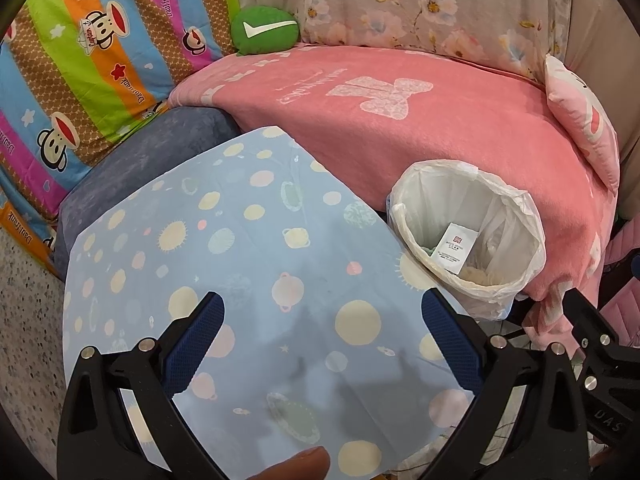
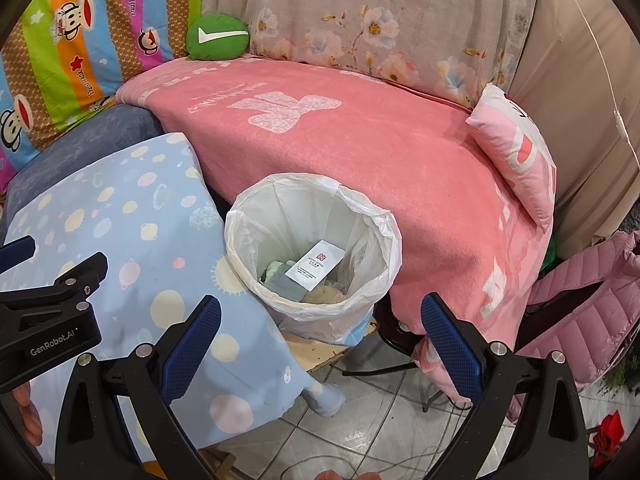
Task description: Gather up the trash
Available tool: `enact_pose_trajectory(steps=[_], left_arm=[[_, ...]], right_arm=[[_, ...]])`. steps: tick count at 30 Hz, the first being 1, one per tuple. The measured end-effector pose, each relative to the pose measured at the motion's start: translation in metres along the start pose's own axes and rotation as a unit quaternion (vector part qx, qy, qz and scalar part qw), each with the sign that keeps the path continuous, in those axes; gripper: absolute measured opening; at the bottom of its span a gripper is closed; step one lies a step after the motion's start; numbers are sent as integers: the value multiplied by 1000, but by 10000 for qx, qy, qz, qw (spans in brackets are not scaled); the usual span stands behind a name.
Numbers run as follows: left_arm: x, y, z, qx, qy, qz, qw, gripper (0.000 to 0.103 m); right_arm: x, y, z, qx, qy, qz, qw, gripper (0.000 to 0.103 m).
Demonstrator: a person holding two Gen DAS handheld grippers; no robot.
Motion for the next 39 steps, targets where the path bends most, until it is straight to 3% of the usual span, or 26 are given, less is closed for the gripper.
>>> enact_pose_trajectory(steps=[39], left_arm=[[3, -11, 3, 72, 3, 52, 10000, 95]], right_arm=[[-4, -5, 8, -10, 13, 15, 10000, 96]])
Point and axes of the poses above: each gripper's, at about its wrist camera, not at the fingertips, and x roughly against the way its jaws point, y to its left, z to its underside, the point moved 8 cm from there along -x, roughly the way its jaws point, and after that the axes turned 4 degrees about z, right-handed, at the moved point
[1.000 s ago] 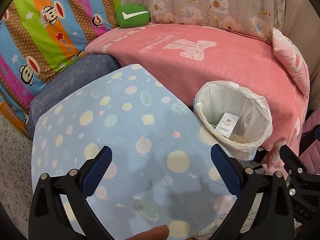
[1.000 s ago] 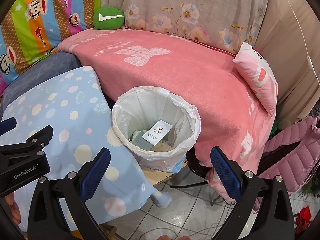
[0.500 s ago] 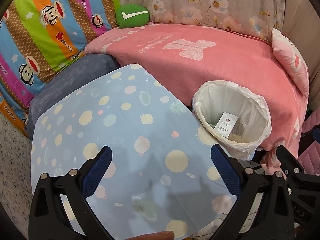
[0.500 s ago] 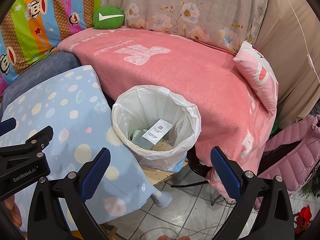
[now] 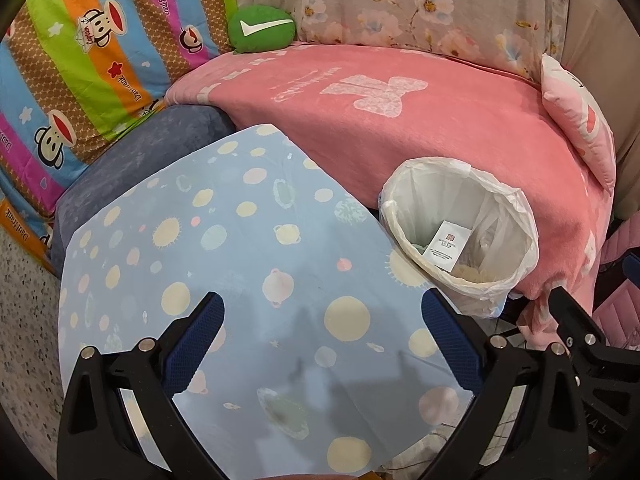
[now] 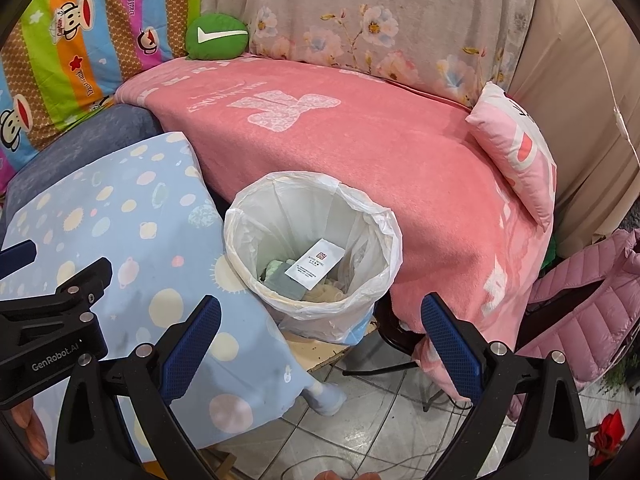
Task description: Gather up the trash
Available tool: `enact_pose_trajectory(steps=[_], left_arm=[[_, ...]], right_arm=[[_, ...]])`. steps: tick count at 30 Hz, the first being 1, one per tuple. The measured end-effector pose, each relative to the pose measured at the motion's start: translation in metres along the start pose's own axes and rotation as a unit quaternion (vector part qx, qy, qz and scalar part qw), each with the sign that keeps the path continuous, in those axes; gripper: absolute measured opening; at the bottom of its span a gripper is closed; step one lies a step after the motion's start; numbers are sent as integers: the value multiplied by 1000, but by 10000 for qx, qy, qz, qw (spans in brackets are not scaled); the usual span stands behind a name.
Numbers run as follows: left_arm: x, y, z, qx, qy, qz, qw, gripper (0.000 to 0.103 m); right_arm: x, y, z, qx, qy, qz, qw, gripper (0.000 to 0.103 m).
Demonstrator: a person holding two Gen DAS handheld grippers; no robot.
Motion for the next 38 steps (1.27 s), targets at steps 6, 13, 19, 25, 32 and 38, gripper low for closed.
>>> enact_pose_trajectory(steps=[6, 13, 19, 25, 32, 38], left_arm=[[0, -1, 0, -6, -38, -38, 10000, 94], [0, -2, 0, -6, -38, -39, 10000, 95], [0, -2, 1, -31, -45, -30, 10000, 94], [0, -1, 2, -34, -39, -31, 10000, 94], [0, -2, 2, -43, -47, -28, 10000, 95], [-3, -5, 5, -154, -2, 71, 9999, 95]], right_arm=[[1, 0, 0, -6, 5, 2, 10000, 96], [0, -1, 0, -7, 3, -1, 10000, 96], [0, -1, -1, -3, 4, -8, 10000, 96], [0, -2, -1, -3, 6, -8, 10000, 96], [0, -3, -1, -9, 1, -7, 10000, 96], [2, -4, 0, -97, -9, -8, 10000, 96]])
Point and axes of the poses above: each gripper's, at about its wrist camera, not at the fingertips, and x roughly against the way its jaws point, y to its left, z to its underside, the point moved 8 cm from there along -x, roughly the way its jaws point, and after that the axes turned 4 degrees about z, right-handed, at the moved point
